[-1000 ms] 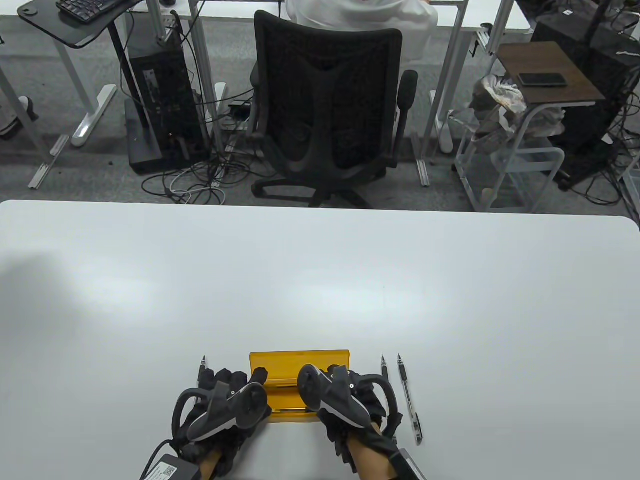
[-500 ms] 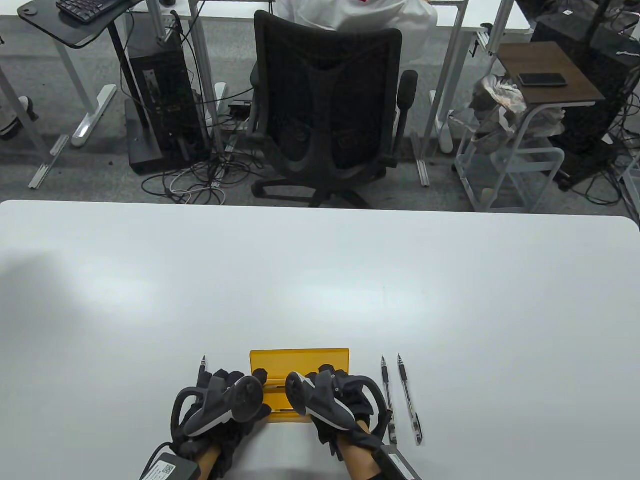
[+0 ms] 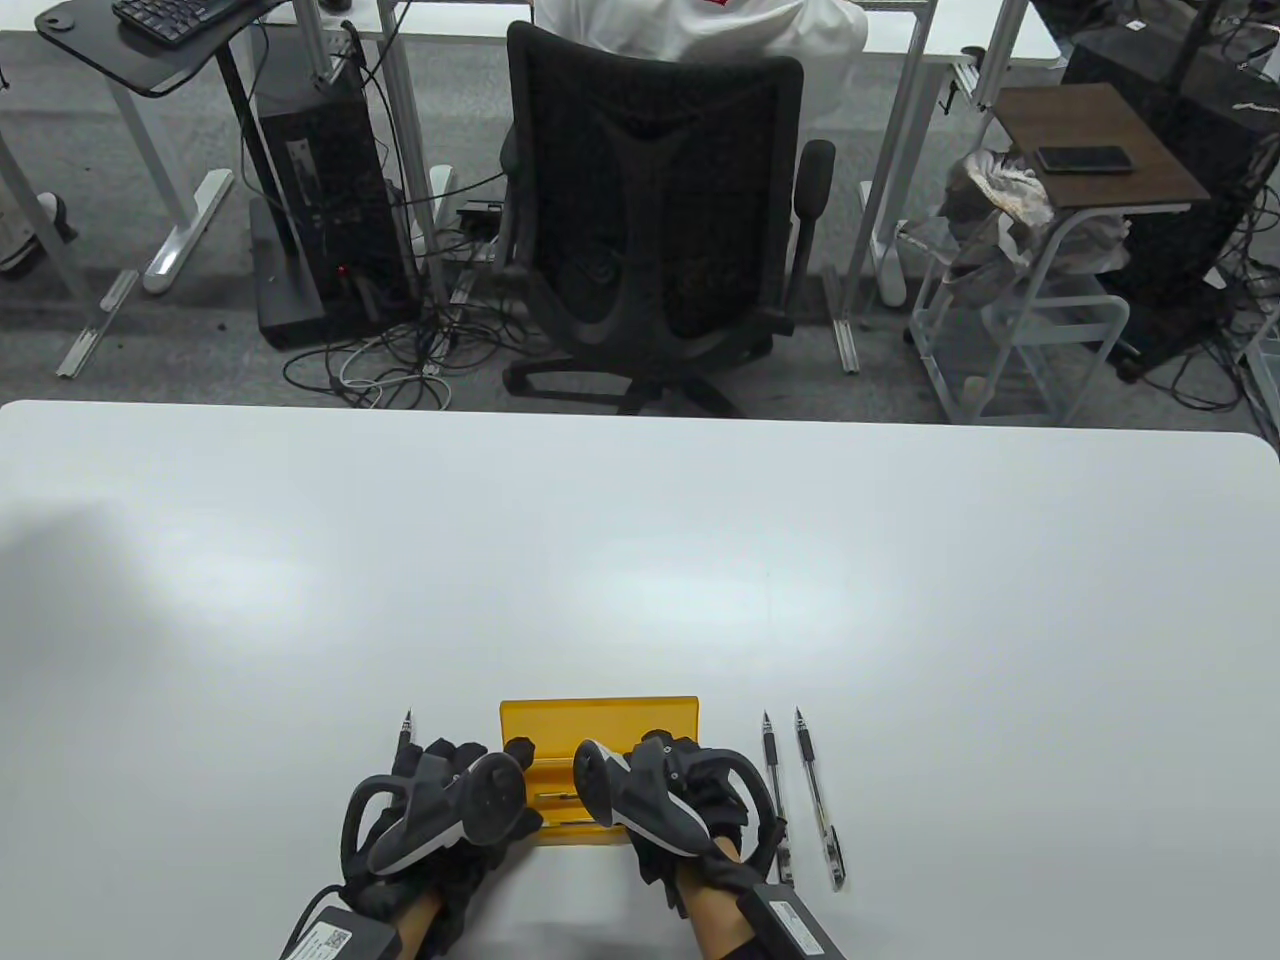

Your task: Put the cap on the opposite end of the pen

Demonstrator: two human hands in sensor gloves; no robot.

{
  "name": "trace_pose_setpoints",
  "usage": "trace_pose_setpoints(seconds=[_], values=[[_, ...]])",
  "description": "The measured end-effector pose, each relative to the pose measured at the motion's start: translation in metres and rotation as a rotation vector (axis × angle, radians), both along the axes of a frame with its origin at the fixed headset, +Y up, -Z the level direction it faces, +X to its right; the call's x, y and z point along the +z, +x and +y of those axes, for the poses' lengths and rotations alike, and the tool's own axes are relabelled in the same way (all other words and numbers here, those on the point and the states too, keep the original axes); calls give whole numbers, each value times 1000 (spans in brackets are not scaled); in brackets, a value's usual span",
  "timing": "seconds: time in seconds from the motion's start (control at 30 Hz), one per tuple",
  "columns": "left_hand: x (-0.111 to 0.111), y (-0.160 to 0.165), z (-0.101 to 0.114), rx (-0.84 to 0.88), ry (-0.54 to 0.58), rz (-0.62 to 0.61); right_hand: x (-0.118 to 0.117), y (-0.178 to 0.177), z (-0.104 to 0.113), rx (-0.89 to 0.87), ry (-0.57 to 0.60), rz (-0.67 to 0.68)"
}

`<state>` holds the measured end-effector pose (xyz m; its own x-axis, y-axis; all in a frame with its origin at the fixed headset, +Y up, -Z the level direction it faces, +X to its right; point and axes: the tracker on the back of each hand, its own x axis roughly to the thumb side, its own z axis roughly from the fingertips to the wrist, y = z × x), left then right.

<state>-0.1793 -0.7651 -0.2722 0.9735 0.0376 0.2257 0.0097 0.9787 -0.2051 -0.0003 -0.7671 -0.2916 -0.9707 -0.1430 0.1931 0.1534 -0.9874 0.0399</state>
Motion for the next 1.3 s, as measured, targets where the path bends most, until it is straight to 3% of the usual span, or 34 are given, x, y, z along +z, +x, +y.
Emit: trace_pose_setpoints(seconds=[0.37,0.57,0.77,1.03,1.17,1.3], values=[[0,-1,-1,10,1,5,1,-1,-6,19,-27,59],[0,-2,-1,18,2,11,1,9,2,57,-51,50],[0,-3,-2,31,10,19,0,36,26,-171,-48,-48],[1,-8,-1,59,45,0,12,47,51,-406,7,-12],[5,-17,19,202,104,26,15,49,53,-473,-20,5],[14,-27,36,533,103,81,18,43,53,-600,-116,49]])
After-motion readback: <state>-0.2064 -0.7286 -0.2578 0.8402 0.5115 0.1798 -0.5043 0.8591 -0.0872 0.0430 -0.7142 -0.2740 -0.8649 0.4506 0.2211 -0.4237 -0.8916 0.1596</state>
